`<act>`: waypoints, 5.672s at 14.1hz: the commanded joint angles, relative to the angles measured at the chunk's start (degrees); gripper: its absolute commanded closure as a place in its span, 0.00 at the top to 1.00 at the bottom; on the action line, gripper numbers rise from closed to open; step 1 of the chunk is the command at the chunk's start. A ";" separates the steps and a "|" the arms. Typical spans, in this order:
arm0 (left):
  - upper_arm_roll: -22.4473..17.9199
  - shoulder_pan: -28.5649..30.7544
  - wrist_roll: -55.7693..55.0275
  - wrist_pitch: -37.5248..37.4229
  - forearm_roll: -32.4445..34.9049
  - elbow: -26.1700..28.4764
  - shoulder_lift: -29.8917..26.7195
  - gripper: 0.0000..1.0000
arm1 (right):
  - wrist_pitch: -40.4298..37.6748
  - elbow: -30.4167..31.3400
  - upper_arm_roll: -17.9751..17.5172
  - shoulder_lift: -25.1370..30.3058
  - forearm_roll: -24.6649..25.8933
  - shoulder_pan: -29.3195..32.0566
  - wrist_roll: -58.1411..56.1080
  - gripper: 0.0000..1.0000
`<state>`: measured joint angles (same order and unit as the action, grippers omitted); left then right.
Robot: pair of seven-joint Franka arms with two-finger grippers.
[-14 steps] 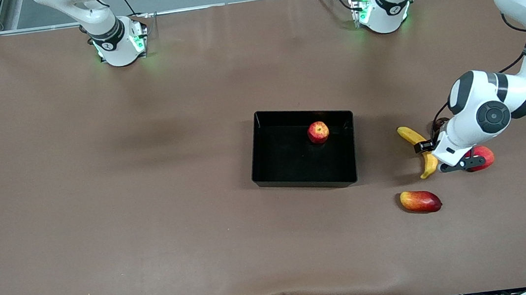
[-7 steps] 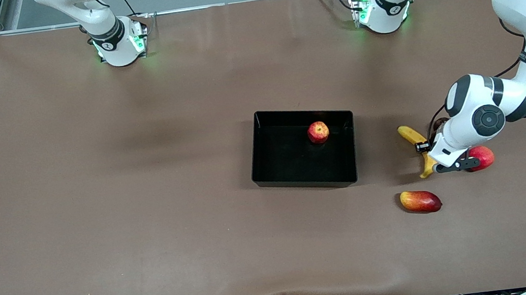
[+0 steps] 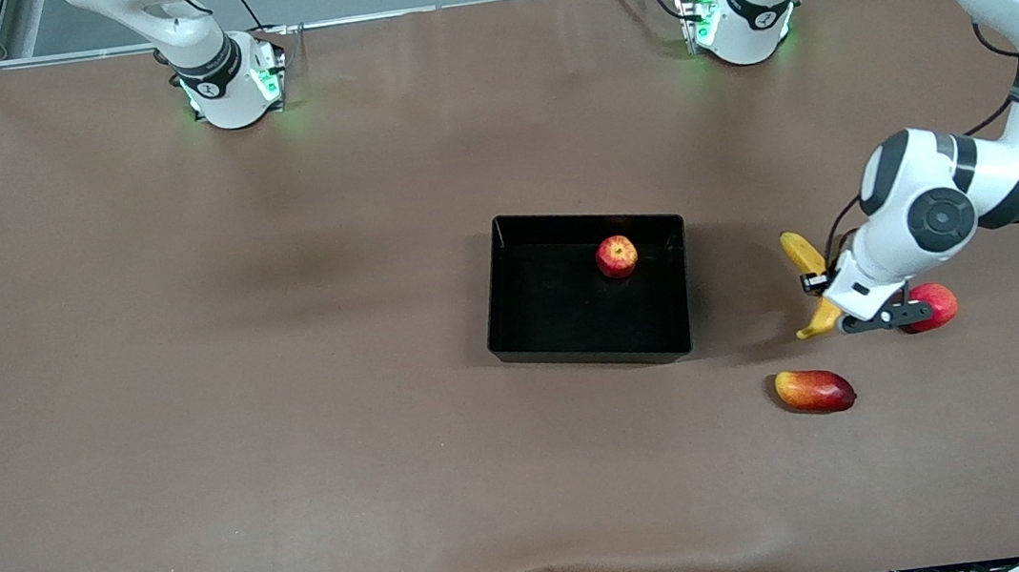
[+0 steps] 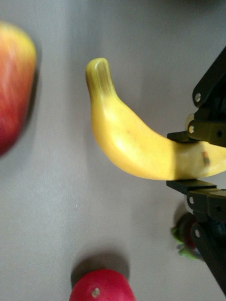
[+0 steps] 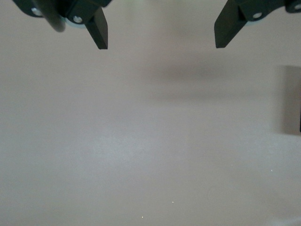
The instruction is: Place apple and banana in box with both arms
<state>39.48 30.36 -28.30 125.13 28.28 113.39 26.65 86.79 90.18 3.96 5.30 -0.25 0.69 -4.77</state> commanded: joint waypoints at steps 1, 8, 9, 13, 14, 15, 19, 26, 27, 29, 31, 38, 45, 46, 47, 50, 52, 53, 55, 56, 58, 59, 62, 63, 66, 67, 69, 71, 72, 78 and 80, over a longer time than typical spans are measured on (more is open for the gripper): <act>8.30 0.40 -9.10 -5.67 0.29 -1.31 -5.12 0.00 | -1.01 -1.33 -1.24 -0.64 0.42 1.68 -0.06 1.00; 15.28 -10.03 -13.88 -15.79 -7.19 -19.77 0.32 0.00 | -1.36 -1.41 -1.06 -0.46 0.33 1.59 -0.06 1.00; 15.19 -12.67 -16.50 -15.79 -7.19 -21.35 1.90 0.00 | -1.36 -1.41 -1.06 -0.46 0.25 1.59 -0.06 1.00; 8.81 -27.32 -28.28 -15.79 -6.66 -31.63 10.42 0.00 | -1.54 -1.32 -1.06 -0.37 0.25 1.50 0.03 1.00; 3.64 -33.20 -29.61 -15.79 -6.83 -34.00 11.48 0.00 | -1.63 -1.24 -1.06 -0.37 0.25 1.77 0.03 1.00; -1.45 -38.74 -30.41 -15.79 -7.27 -35.51 12.54 0.00 | -1.71 -0.98 -1.06 -0.37 0.25 1.86 -0.06 1.00; -10.29 -48.02 -32.00 -15.79 -8.68 -35.78 15.09 0.00 | -1.36 -1.24 -1.32 -0.46 0.25 1.15 0.11 1.00; -10.38 -49.87 -31.91 -15.62 -8.07 -35.08 19.22 0.00 | -1.54 -1.24 -1.24 -0.55 0.25 1.59 0.20 1.00; -10.38 -49.87 -31.73 -15.62 -7.98 -35.26 20.45 0.00 | -1.54 -1.24 -1.24 -0.55 0.25 1.68 0.20 1.00; -10.38 -49.87 -31.56 -15.18 -6.67 -35.26 22.12 0.00 | -1.54 -1.24 -1.15 -0.55 0.25 1.77 0.12 1.00; -10.47 -49.87 -31.82 -15.18 -6.48 -35.17 23.09 0.00 | -1.54 -1.15 -1.15 -0.55 0.25 1.68 0.12 1.00; -12.58 -50.05 -30.77 -15.70 -3.15 -35.34 21.61 1.00 | -1.36 -1.15 -1.06 -0.72 -0.55 1.94 0.12 1.00; -12.05 -39.34 -24.18 -23.78 -7.35 -35.35 5.81 1.00 | -1.62 -1.15 -0.62 -0.72 -1.51 3.09 0.03 1.00; -11.97 -37.58 -23.56 -25.88 -7.45 -35.34 3.69 1.00 | -1.80 -1.15 -0.71 -0.72 -1.51 3.00 0.03 1.00; -12.05 -36.26 -22.25 -27.38 -7.45 -35.34 1.50 1.00 | -1.89 -1.15 -0.71 -0.72 -1.51 3.00 0.03 1.00; -11.97 -31.34 -14.18 -31.95 -7.80 -35.34 -4.48 1.00 | -1.89 -1.15 -0.71 -0.72 -1.51 2.82 0.20 1.00; -11.88 -27.04 -12.84 -32.14 -10.25 -35.43 -7.83 1.00 | -1.54 -1.24 -0.80 -0.72 -1.51 2.65 0.03 1.00; -11.79 -25.19 -10.92 -32.75 -12.00 -35.35 -9.32 1.00 | -1.71 -1.15 -0.80 -0.72 -1.51 2.56 0.03 1.00; -12.23 -22.64 -4.17 -34.59 -13.08 -35.35 -13.19 1.00 | -1.98 -1.15 -0.80 -0.72 -1.51 2.65 0.12 1.00; -12.05 -20.36 -1.35 -34.95 -13.34 -35.34 -14.60 1.00 | -1.98 -1.24 -0.88 -0.72 -1.51 2.56 0.20 1.00; -11.97 -16.58 1.48 -34.95 -16.83 -35.34 -16.80 1.00 | -1.89 -1.24 -0.89 -0.72 -1.51 2.56 0.20 1.00; -11.97 -15.08 3.23 -35.21 -18.25 -35.17 -17.42 1.00 | -1.80 -1.24 -0.89 -0.72 -1.51 2.56 0.12 1.00; -12.40 -14.19 6.49 -37.67 -18.88 -34.64 -19.44 1.00 | -1.71 -1.24 -0.97 -0.72 -1.51 2.47 0.12 1.00; -13.10 -14.45 7.89 -37.85 -18.96 -34.29 -20.58 1.00 | -1.89 -1.24 -0.97 -0.72 -1.51 2.47 0.12 1.00; -23.17 -21.62 14.12 -37.68 -19.31 -32.18 -22.52 1.00 | -1.89 -1.24 -0.97 -0.72 -1.51 2.56 0.12 1.00; -26.96 -25.14 15.89 -37.68 -20.45 -31.66 -23.04 1.00 | -1.89 -1.24 -0.97 -0.72 -1.51 2.47 0.12 1.00; -33.12 -29.28 18.09 -37.68 -24.22 -30.26 -24.36 1.00 | -1.89 -1.24 -0.97 -0.72 -1.51 2.47 0.12 1.00; -34.20 -30.88 18.81 -37.68 -24.77 -29.81 -24.98 1.00 | -1.89 -1.24 -0.97 -0.72 -1.51 2.47 0.20 1.00; -34.03 -30.97 18.81 -37.24 -24.68 -29.89 -24.29 1.00 | -1.89 -1.24 -0.97 -0.72 -1.51 2.47 0.20 1.00; -33.24 -31.15 18.54 -36.10 -24.85 -29.55 -24.72 1.00 | -1.98 -1.24 -0.97 -0.72 -1.51 2.56 0.12 1.00; -33.15 -31.06 18.63 -35.31 -25.12 -29.46 -24.02 1.00 | -1.89 -1.15 -0.97 -0.72 -1.51 2.65 0.20 1.00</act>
<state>6.43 -0.64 -10.27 88.29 4.34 82.39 3.44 85.59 90.05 3.39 5.05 -0.88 2.64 -4.73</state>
